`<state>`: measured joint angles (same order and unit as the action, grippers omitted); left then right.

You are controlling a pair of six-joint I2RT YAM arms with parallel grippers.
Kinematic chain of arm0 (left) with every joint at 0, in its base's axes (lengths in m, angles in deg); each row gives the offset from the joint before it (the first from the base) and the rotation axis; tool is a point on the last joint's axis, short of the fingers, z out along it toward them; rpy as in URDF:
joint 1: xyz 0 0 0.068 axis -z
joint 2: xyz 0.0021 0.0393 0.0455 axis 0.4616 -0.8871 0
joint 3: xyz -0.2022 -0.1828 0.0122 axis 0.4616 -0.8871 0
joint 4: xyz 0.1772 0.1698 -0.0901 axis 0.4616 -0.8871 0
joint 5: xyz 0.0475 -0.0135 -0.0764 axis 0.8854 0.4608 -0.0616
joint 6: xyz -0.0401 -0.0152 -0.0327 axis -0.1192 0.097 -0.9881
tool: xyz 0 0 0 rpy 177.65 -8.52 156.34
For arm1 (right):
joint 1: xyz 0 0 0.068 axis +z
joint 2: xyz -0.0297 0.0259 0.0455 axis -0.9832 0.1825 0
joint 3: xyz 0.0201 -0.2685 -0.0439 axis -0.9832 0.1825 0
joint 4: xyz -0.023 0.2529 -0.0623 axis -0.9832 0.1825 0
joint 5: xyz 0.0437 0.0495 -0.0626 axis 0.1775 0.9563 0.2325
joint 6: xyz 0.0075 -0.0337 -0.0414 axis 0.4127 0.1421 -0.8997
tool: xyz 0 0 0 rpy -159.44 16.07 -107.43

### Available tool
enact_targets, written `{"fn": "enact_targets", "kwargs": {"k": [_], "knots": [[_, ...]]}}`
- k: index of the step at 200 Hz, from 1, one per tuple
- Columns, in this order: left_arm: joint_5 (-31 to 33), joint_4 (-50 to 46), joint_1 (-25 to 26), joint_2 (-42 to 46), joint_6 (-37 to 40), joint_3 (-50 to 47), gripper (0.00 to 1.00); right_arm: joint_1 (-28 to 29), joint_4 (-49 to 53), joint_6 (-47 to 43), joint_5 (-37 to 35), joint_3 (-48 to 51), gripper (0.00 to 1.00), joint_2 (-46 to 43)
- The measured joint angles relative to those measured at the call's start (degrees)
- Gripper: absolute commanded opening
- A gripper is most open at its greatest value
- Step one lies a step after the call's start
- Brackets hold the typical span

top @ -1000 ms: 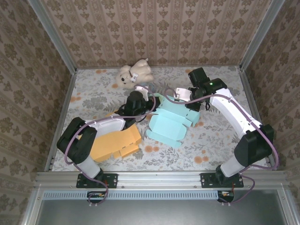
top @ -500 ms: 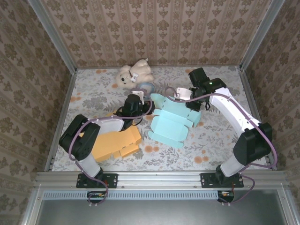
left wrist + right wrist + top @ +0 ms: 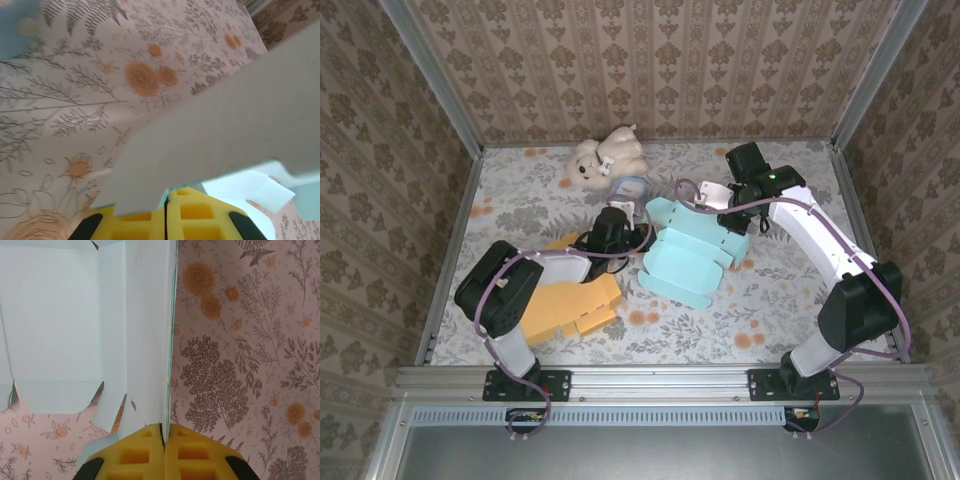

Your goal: Fold the paper box

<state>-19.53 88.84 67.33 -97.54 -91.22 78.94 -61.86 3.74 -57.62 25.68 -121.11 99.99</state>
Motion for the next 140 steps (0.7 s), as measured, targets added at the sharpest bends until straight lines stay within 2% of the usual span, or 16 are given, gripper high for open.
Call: {"fn": "enact_targets", "kwargs": {"k": [52,98,121,140], "knots": [[-2.01,0.26,1.46,-4.31,-1.62,3.34,0.10,-0.02,-2.16,1.01,0.02,1.99,0.00,0.11],[-2.29,0.98,1.33,-4.66,-2.01,3.39,0.13,-0.11,-4.94,0.55,-0.81,4.96,0.00,0.09],[-1.40,1.33,1.31,-1.81,-1.51,0.11,0.12,-0.11,-8.48,-1.22,-3.10,7.82,0.00,-0.15],[1.18,1.53,1.33,3.93,0.31,-4.87,0.11,0.04,-12.33,-3.19,-4.83,11.63,0.00,-1.22]]}}
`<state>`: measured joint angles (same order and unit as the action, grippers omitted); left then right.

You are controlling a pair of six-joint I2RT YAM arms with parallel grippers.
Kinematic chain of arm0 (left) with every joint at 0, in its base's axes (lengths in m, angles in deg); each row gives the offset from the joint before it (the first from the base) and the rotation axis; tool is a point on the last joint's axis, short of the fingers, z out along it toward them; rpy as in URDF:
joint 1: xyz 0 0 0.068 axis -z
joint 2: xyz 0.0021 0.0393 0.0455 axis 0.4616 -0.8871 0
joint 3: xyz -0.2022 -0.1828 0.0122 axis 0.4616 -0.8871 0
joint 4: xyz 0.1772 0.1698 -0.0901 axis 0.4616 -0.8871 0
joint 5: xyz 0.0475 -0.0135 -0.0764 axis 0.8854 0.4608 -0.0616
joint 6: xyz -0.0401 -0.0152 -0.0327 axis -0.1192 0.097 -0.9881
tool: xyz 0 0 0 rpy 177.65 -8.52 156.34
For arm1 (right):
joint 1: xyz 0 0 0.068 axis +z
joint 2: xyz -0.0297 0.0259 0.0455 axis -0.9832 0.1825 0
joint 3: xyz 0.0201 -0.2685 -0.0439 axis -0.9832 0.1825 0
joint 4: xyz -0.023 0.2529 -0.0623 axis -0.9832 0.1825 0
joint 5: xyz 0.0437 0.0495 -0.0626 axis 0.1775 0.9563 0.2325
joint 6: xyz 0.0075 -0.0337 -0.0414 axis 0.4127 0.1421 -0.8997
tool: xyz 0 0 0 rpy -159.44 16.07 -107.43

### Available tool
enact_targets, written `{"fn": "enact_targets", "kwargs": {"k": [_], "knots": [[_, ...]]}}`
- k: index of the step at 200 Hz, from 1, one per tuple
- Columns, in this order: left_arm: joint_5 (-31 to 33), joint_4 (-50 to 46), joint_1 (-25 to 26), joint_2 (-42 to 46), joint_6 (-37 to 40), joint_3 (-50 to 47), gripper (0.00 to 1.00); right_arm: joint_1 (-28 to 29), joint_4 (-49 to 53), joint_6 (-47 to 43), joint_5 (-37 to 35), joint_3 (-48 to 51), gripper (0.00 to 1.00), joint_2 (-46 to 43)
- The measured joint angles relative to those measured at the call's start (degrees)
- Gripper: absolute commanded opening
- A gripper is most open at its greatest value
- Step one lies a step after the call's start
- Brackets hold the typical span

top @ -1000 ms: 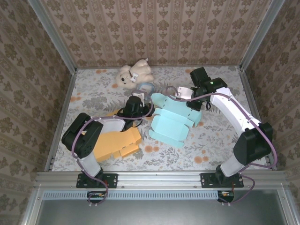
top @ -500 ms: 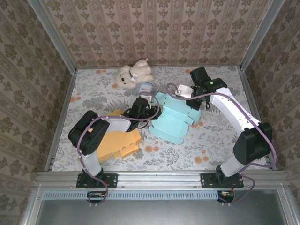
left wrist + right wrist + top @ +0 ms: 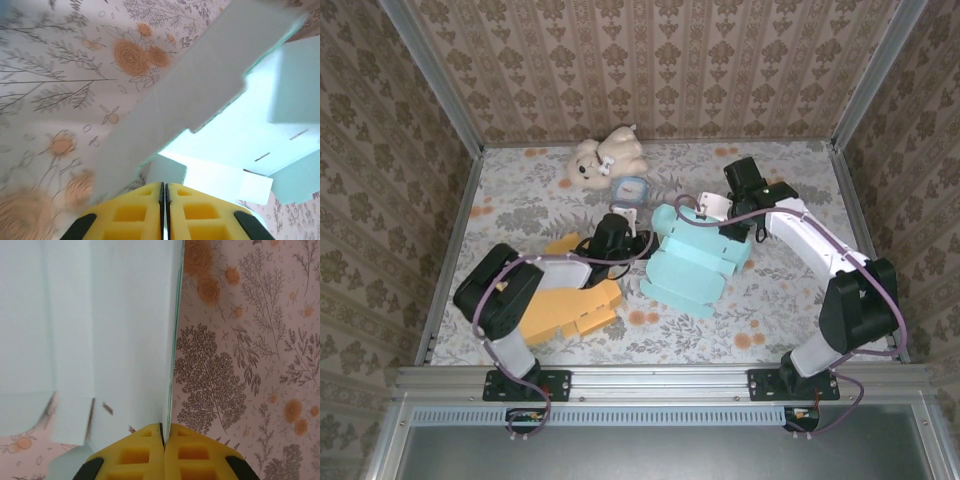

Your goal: Fold the paper box

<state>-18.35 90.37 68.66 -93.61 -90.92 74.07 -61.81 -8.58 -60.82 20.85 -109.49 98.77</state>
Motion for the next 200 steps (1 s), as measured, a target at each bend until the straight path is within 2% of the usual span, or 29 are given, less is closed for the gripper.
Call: {"fn": "enact_targets", "kwargs": {"k": [36,66,119,200], "knots": [[5.88,0.66,-0.22,11.69,5.42,-7.67,0.11,1.01,-8.70,-5.01,-3.15,6.97,0.00,-3.82],[8.07,1.53,-1.64,15.34,9.90,-9.49,0.11,3.13,-19.76,-10.45,-5.62,13.25,0.00,-7.80],[8.46,5.99,-4.92,12.48,14.47,-11.78,0.11,4.52,-35.60,-20.79,-5.57,21.81,0.00,-12.20],[3.87,14.95,-7.21,3.34,16.44,-11.78,0.13,4.52,-50.16,-26.91,-5.88,26.21,0.00,-5.42]]}}
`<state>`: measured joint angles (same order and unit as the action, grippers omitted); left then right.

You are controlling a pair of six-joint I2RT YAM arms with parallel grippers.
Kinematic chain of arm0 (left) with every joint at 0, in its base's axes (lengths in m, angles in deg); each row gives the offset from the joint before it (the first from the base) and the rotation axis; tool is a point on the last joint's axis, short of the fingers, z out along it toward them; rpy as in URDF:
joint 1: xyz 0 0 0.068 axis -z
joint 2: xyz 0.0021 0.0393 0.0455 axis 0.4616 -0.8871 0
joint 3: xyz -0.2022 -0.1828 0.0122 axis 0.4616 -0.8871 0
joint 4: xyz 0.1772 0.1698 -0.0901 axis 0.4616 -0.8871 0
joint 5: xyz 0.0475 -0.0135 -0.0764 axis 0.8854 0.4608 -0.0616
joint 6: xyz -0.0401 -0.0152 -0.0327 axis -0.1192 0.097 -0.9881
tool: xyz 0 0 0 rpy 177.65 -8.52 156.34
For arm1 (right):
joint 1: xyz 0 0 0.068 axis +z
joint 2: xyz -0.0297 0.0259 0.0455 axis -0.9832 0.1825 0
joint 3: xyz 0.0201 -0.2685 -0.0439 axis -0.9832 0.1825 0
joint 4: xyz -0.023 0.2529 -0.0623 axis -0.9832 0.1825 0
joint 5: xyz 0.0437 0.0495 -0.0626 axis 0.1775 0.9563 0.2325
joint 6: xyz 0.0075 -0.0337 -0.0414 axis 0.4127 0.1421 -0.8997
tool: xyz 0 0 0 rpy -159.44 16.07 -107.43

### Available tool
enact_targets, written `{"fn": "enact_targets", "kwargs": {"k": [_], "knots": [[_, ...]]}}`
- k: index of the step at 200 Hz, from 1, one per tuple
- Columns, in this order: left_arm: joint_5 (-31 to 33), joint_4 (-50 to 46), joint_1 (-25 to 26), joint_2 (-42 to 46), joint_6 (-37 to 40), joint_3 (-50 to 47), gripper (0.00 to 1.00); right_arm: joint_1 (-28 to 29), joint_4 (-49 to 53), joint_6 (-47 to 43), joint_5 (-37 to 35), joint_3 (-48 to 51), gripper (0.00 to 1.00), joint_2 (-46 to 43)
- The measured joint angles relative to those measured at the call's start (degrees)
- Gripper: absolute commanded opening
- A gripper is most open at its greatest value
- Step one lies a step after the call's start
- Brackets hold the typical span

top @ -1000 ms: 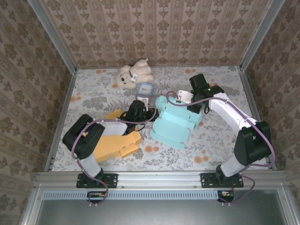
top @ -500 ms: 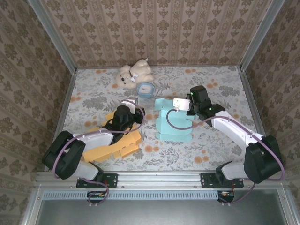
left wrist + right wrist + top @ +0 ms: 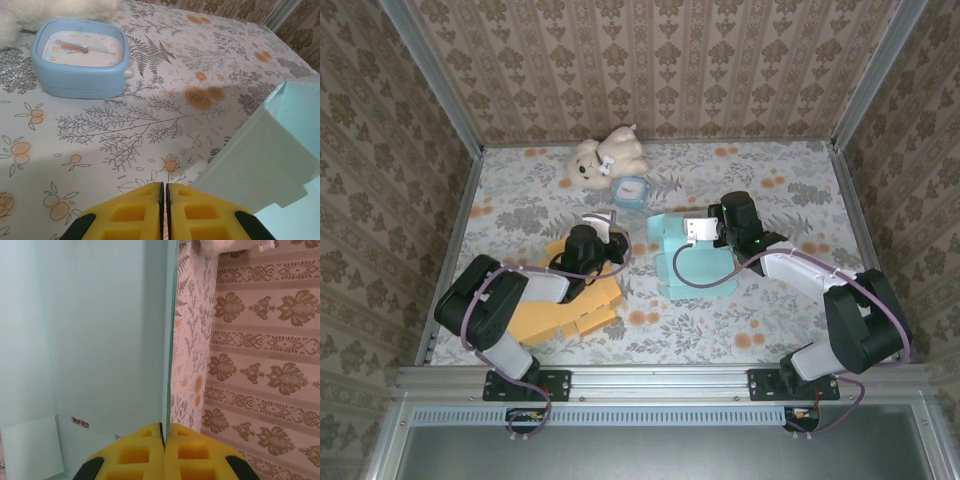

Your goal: Fold the paper box

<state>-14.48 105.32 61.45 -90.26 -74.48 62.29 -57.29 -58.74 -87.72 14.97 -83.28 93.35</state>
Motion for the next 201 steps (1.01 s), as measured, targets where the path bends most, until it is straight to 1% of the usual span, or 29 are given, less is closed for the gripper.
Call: {"fn": "enact_targets", "kwargs": {"k": [31,65,94,137,165,176,201], "knots": [[-1.51,1.92,0.02,-1.81,0.81,0.07,0.15,0.00,-5.57,-2.75,-0.55,2.86,0.00,1.42],[-3.65,4.96,0.02,-4.57,1.20,0.37,0.20,-0.07,-10.43,-6.54,-2.40,5.68,0.00,3.52],[-5.49,6.82,0.02,-6.80,1.18,0.92,0.22,-0.17,-12.20,-7.91,-2.62,6.51,0.00,3.54],[-8.81,10.71,0.02,-10.47,1.16,2.10,0.28,-0.17,-13.62,-8.28,-2.62,6.86,0.00,3.54],[-11.17,13.29,0.02,-13.07,0.79,2.38,0.29,-0.13,-14.12,-8.26,-2.64,6.88,0.00,3.54],[-12.15,14.12,0.02,-13.84,0.50,2.51,0.32,0.02,-14.60,-8.24,-2.64,6.99,0.00,3.54],[-14.32,16.31,0.02,-14.32,0.24,2.54,0.32,0.70,-16.33,-8.02,-2.82,7.17,0.00,3.63]]}}
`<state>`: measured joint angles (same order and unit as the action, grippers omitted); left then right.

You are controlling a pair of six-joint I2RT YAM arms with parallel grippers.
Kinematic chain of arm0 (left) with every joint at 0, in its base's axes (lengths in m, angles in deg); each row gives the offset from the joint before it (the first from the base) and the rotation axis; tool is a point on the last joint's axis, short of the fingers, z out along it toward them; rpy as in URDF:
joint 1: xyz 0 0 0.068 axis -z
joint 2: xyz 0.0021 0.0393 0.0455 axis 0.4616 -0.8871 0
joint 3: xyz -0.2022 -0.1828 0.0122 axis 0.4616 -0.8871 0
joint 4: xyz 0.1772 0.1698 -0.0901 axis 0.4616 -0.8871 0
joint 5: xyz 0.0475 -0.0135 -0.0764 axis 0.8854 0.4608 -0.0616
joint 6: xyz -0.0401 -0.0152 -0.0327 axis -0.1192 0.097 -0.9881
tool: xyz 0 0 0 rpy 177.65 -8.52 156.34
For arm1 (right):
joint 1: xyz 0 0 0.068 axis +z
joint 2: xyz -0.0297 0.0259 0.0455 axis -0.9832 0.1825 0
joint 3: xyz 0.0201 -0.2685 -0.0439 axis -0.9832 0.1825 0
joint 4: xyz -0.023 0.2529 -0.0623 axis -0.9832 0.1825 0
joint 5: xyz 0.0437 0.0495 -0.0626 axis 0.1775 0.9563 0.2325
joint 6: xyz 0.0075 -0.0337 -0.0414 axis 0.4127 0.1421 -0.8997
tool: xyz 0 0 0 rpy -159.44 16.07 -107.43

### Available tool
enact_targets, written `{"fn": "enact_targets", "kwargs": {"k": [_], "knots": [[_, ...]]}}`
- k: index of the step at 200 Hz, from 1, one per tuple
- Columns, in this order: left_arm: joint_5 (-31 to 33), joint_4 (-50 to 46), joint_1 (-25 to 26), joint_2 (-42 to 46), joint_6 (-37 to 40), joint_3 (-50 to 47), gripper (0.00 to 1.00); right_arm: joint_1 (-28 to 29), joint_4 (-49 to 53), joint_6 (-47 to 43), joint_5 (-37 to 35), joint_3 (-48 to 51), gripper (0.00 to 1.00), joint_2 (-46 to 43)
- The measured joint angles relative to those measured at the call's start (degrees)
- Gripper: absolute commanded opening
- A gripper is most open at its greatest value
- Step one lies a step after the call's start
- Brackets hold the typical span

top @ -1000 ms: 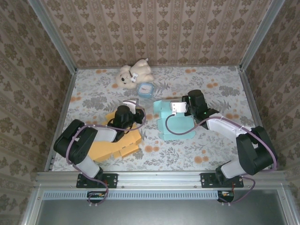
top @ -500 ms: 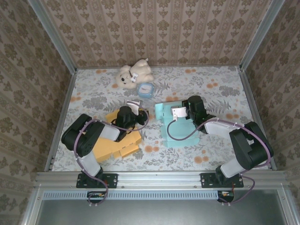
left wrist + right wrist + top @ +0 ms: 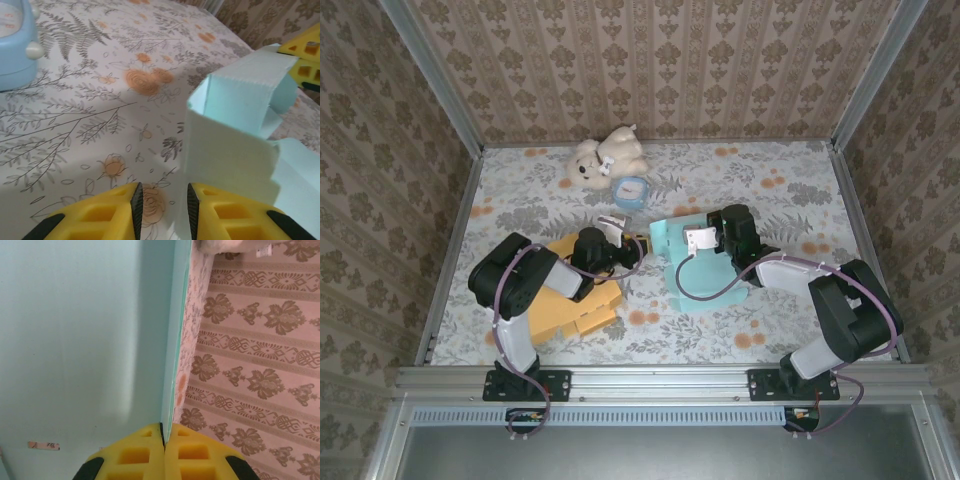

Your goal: Fold the paper box

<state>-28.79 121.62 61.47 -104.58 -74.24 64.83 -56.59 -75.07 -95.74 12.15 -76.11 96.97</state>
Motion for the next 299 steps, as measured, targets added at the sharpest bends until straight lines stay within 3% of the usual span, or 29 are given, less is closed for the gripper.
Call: {"fn": "enact_targets", "kwargs": {"k": [299], "knots": [[-5.11,3.69,-0.15,-3.32,-2.01,3.37,0.28,1.53,-13.62,3.76,-3.06,1.60,0.00,5.68]]}}
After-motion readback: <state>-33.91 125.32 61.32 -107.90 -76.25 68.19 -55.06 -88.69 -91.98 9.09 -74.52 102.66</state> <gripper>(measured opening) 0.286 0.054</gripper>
